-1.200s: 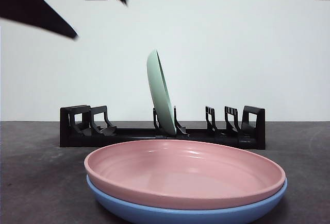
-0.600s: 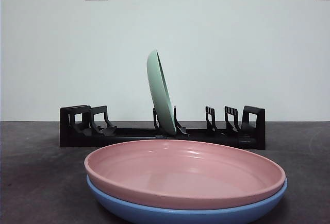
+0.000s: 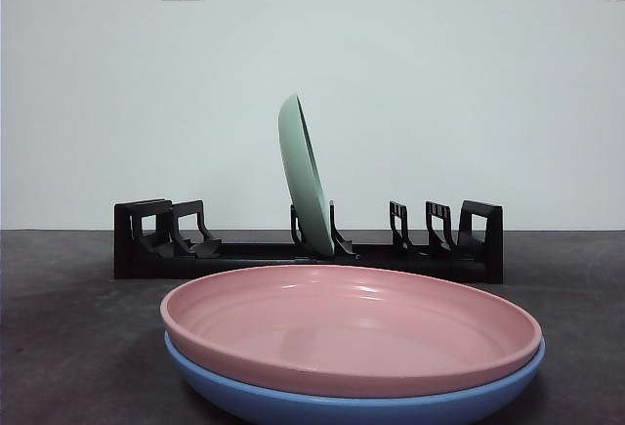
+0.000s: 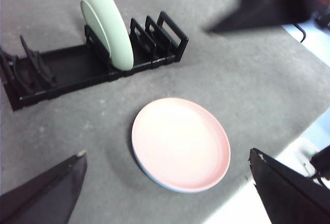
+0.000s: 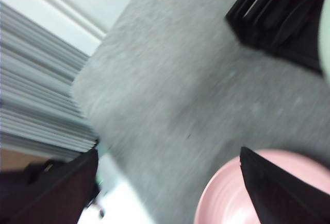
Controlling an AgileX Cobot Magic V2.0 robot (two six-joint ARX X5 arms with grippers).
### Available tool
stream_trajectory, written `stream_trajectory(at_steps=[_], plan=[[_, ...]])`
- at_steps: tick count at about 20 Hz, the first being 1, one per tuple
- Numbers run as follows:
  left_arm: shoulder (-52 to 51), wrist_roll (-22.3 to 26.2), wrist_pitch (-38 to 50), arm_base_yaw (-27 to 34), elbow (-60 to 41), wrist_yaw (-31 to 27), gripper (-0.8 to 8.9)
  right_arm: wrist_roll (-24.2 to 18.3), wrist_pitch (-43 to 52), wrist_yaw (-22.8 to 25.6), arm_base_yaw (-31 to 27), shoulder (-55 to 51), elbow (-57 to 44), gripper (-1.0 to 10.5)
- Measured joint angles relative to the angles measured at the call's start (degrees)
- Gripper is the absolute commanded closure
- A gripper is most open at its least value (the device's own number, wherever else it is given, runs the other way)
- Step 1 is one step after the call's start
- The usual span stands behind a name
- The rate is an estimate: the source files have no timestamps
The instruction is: Place the plate
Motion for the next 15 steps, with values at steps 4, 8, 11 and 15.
stream_trajectory(at_steps=[4, 8, 11, 15], plan=[[-0.31, -0.11, -0.68, 0.00, 0.00, 0.00, 3.16, -3.32, 0.74, -0.02, -3.67, 13.59, 13.38, 5.1], [-0.31, -0.50, -1.11, 0.00, 0.00, 0.02, 3.16, -4.63, 1.79, -0.59, -7.32, 22.84, 22.60, 5.1], [-0.31, -0.55, -1.27, 0.00, 0.00, 0.04, 3.16, -4.72, 2.67, -1.53, -9.51, 27.17, 24.87, 5.1], [-0.33, -0.76, -1.33, 0.00, 0.00, 0.20, 3.17, -4.72, 5.31, -5.60, -10.95, 31.63, 24.94, 5.3]])
